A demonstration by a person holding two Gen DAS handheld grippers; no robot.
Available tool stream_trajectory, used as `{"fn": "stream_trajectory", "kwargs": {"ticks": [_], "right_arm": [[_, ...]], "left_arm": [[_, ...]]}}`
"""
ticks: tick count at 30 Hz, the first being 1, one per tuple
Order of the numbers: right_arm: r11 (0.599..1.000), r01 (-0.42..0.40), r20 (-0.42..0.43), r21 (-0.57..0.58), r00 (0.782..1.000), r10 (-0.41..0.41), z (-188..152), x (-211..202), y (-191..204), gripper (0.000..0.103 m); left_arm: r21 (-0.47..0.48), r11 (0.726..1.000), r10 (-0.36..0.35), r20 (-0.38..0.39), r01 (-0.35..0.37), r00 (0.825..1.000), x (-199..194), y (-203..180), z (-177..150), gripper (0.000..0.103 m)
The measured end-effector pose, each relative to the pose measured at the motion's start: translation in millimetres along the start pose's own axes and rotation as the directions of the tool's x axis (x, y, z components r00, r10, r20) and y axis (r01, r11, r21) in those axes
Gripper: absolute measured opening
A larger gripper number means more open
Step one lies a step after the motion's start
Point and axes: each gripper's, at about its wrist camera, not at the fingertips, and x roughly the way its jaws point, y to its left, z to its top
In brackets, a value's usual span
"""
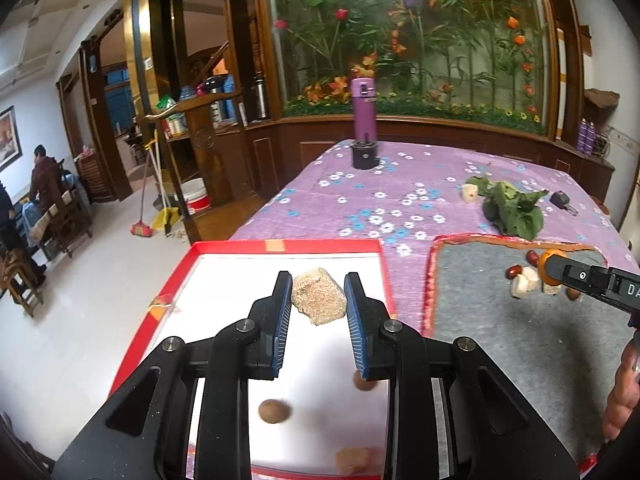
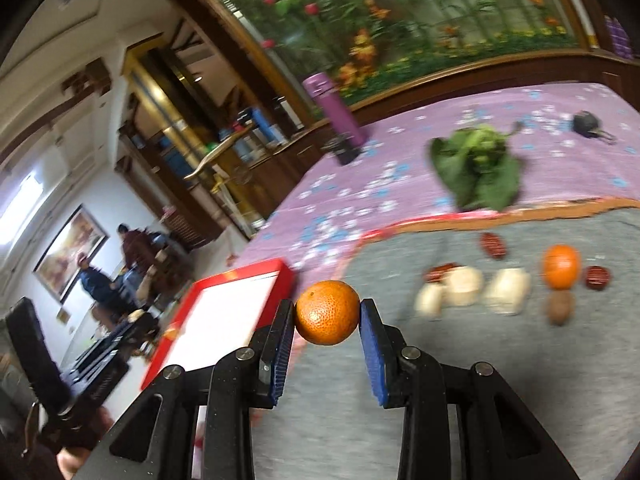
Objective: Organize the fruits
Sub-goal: 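Lower the chunk and orange into the white tray and open both tools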
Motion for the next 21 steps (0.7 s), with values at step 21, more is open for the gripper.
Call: {"fn": "stream_trajectory", "kwargs": {"ticks": [21], "right_arm": [[0.974, -0.166, -0.139, -0.156, 0.980, 0.145, -27, 71, 113, 0.032]], "left_arm": [[-0.070, 0.994, 0.087, -0.014, -0.088, 0.996, -3, 62, -14, 0.026]]}}
